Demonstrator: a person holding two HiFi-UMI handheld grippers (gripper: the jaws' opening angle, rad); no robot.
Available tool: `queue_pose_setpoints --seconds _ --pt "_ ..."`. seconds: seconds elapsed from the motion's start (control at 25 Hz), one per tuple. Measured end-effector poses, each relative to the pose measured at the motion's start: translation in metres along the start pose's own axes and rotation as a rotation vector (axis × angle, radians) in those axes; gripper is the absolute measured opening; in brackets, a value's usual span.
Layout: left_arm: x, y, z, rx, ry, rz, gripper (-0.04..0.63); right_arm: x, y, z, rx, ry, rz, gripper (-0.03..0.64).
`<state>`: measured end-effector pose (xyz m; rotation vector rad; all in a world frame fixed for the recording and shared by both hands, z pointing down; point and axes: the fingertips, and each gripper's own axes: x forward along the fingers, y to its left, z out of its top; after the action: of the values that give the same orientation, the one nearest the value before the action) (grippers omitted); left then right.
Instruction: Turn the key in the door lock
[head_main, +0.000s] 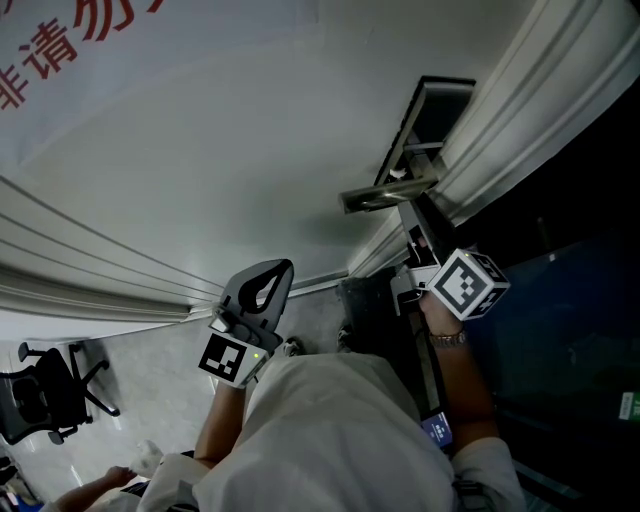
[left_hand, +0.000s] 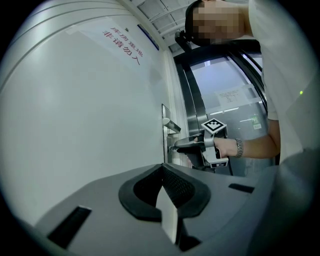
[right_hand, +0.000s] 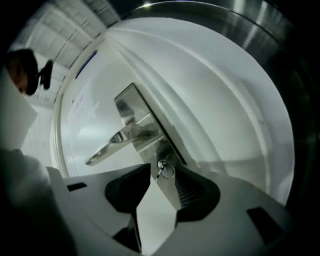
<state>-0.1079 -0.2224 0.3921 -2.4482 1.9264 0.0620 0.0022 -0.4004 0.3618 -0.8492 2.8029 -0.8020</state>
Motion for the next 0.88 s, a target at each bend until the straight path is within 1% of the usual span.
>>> queue_pose_setpoints --seconds 0.12,0.24,0.32,0.6,0.64,0.72,0.88 --pt "0.0 0.0 -0.001 -0.001 0.002 0.0 0.003 -0.003 0.008 0.002 -0.318 0.044 -0.02 0.141" --pt "0.002 0.0 -0.001 0.0 0.002 -0.003 0.005 -0.002 0.013 -0.005 -0.581 0.112 -0.018 0.146" --pt "0.002 0.0 -0.001 0.001 0.001 -0.005 0.004 -0.002 0.014 -0.011 -0.771 0.159 -0.038 0.146" --pt "0.001 0.002 -0.001 0.0 0.001 0.0 0.004 -0.001 0.009 -0.019 -1.459 0.243 -0.202 0.146" --pt "0.001 0.002 -0.001 0.0 0.001 0.001 0.003 0.0 0.009 -0.02 -1.536 0.253 -0.216 0.146" --pt "0.001 0.002 -0.001 0.001 0.0 0.0 0.003 0.002 0.009 -0.021 -1.651 0.253 -0.234 0.146" --pt "0.001 0.002 -0.001 -0.002 0.003 0.001 0.004 0.007 0.014 -0.019 -1.791 0.239 -0.244 0.144"
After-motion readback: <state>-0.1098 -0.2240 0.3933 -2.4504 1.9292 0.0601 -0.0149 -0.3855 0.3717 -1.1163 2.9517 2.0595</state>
